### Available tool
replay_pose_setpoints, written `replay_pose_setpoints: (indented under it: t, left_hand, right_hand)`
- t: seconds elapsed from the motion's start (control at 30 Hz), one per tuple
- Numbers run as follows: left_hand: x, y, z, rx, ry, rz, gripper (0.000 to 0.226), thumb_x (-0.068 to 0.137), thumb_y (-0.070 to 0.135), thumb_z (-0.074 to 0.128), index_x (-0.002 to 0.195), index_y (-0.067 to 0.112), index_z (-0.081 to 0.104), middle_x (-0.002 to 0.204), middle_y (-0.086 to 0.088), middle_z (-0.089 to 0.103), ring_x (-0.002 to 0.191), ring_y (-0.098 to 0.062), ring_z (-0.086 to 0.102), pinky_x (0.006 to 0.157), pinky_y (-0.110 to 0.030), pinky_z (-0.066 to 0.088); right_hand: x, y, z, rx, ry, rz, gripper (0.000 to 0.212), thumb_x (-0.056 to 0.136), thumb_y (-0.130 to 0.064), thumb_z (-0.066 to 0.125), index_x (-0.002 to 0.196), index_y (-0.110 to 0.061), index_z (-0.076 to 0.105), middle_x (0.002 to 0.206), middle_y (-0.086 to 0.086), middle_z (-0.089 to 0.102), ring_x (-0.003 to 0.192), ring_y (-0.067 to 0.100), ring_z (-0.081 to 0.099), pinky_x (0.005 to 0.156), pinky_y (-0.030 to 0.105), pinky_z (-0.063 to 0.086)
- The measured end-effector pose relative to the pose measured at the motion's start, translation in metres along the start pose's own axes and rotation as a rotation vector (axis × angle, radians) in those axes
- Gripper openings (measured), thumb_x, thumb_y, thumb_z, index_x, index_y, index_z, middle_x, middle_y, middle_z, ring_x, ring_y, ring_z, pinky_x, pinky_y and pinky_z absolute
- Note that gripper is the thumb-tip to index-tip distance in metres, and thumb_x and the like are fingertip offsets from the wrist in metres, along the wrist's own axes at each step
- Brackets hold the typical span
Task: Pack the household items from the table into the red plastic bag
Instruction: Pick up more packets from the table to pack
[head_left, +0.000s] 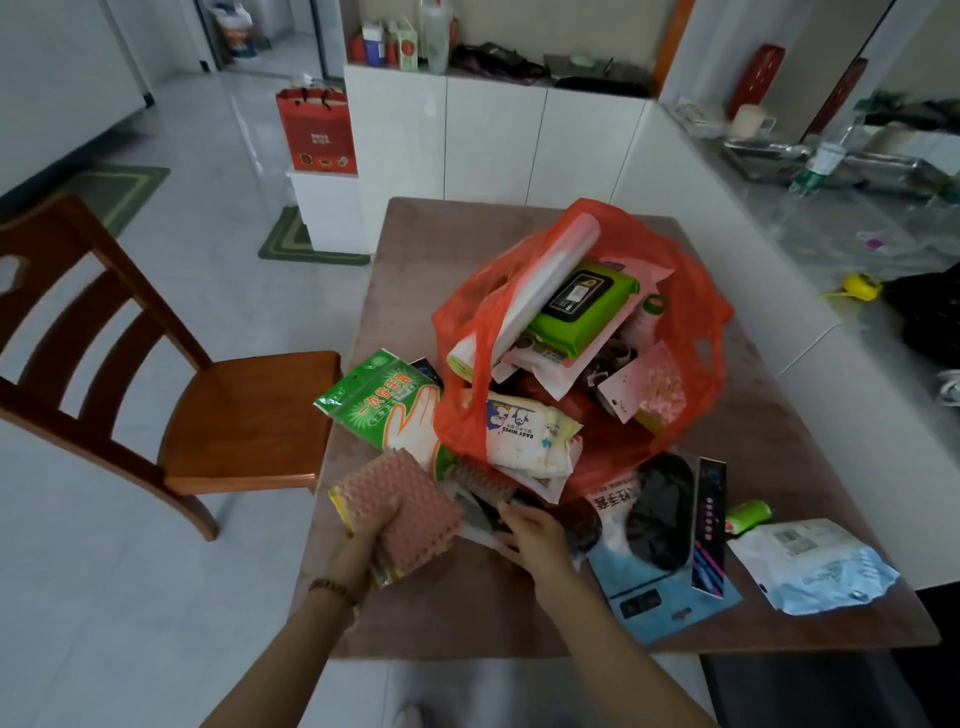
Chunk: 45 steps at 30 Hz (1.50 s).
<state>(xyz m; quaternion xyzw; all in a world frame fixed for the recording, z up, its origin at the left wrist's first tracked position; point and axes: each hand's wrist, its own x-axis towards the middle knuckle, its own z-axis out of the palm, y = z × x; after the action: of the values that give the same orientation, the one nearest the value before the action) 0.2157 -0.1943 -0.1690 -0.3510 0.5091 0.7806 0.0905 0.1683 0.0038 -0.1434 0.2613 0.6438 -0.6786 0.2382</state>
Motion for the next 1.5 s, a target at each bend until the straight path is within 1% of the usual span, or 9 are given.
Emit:
replay_pose_setpoints:
  t: [0.17,0.27,0.43,0.73,0.97,1.07,1.2,1.33,1.5]
  left_hand:
    - [0.008,0.013,-0.021,0.032,0.003,0.033,0.063,0.076,0.032,0.071,0.130,0.019,0.041,0.126,-0.014,0.057,0.109,-0.030,0.059,0.095,-0.050,0.049]
    - [0.007,0.012,-0.023,0.031,-0.025,-0.015,0.058,0.069,0.035,0.073,0.118,0.019,0.049,0.106,-0.008,0.066,0.096,-0.025,0.064,0.080,-0.041,0.057]
    - [0.007,0.006,-0.024,0.011,-0.050,-0.068,0.045,0.077,0.031,0.069,0.113,0.023,0.044,0.096,-0.004,0.064,0.089,-0.022,0.063,0.067,-0.035,0.055]
    - [-0.017,0.025,-0.018,0.015,-0.137,0.011,0.060,0.070,0.060,0.055,0.116,0.022,0.049,0.098,-0.004,0.068,0.087,-0.020,0.068,0.062,-0.032,0.057]
    - [-0.049,0.071,0.011,0.123,-0.287,0.249,0.089,0.037,0.058,0.087,0.115,0.033,0.052,0.106,-0.001,0.072,0.098,-0.023,0.069,0.079,-0.043,0.058]
    - [-0.055,0.100,0.039,0.118,-0.269,0.314,0.081,0.040,0.053,0.086,0.113,0.033,0.055,0.111,-0.003,0.069,0.098,-0.022,0.068,0.081,-0.046,0.057]
    - [-0.058,0.134,0.092,0.162,-0.312,0.385,0.077,0.051,0.042,0.087,0.117,0.019,0.053,0.108,-0.004,0.070,0.088,-0.016,0.071,0.065,-0.029,0.058]
    - [-0.054,0.152,0.139,0.238,-0.320,0.409,0.084,0.054,0.043,0.086,0.123,0.016,0.047,0.113,-0.004,0.067,0.094,-0.019,0.069,0.073,-0.032,0.059]
    - [-0.037,0.153,0.179,0.273,-0.339,0.349,0.084,0.052,0.042,0.080,0.123,0.013,0.045,0.113,-0.006,0.065,0.097,-0.022,0.067,0.075,-0.033,0.057]
  right_hand:
    - [0.030,-0.014,0.029,0.432,0.053,0.238,0.039,0.097,-0.009,0.048,0.134,0.005,0.043,0.138,0.021,0.049,0.098,0.034,0.061,0.063,0.035,0.057]
    - [0.032,-0.012,0.033,0.425,0.153,0.202,0.043,0.102,-0.010,0.025,0.141,0.008,0.030,0.150,0.027,0.030,0.137,0.038,0.033,0.106,0.042,0.037]
    - [-0.025,-0.006,0.017,0.317,-0.083,0.244,0.024,0.091,-0.005,0.057,0.113,0.004,0.061,0.084,0.012,0.068,0.076,0.020,0.064,0.049,0.018,0.055]
    - [-0.080,-0.026,0.004,-0.171,-0.392,0.019,0.008,0.088,-0.010,0.064,0.087,-0.008,0.071,0.072,0.006,0.073,0.060,0.013,0.068,0.051,0.021,0.052]
    - [-0.085,-0.072,0.014,-0.439,-0.534,-0.213,0.010,0.089,-0.018,0.064,0.091,-0.008,0.066,0.066,0.002,0.068,0.053,0.010,0.062,0.053,0.021,0.050]
    - [-0.082,-0.111,-0.016,-0.389,-0.341,-0.502,0.012,0.090,-0.021,0.062,0.081,-0.014,0.065,0.067,-0.001,0.067,0.055,0.008,0.062,0.053,0.020,0.050]
    - [-0.065,-0.158,-0.071,-0.359,0.333,-0.961,0.017,0.081,-0.032,0.070,0.085,-0.027,0.055,0.087,-0.003,0.061,0.080,0.009,0.057,0.072,0.013,0.046]
    - [-0.028,-0.195,-0.091,-0.333,0.382,-0.751,0.063,0.073,-0.043,0.076,0.117,-0.025,0.035,0.119,-0.002,0.046,0.107,0.014,0.048,0.087,0.030,0.041]
    - [0.001,-0.224,-0.090,-0.198,0.194,-0.435,0.079,0.072,-0.033,0.080,0.133,-0.017,0.033,0.110,0.002,0.058,0.085,0.016,0.061,0.084,0.038,0.052]
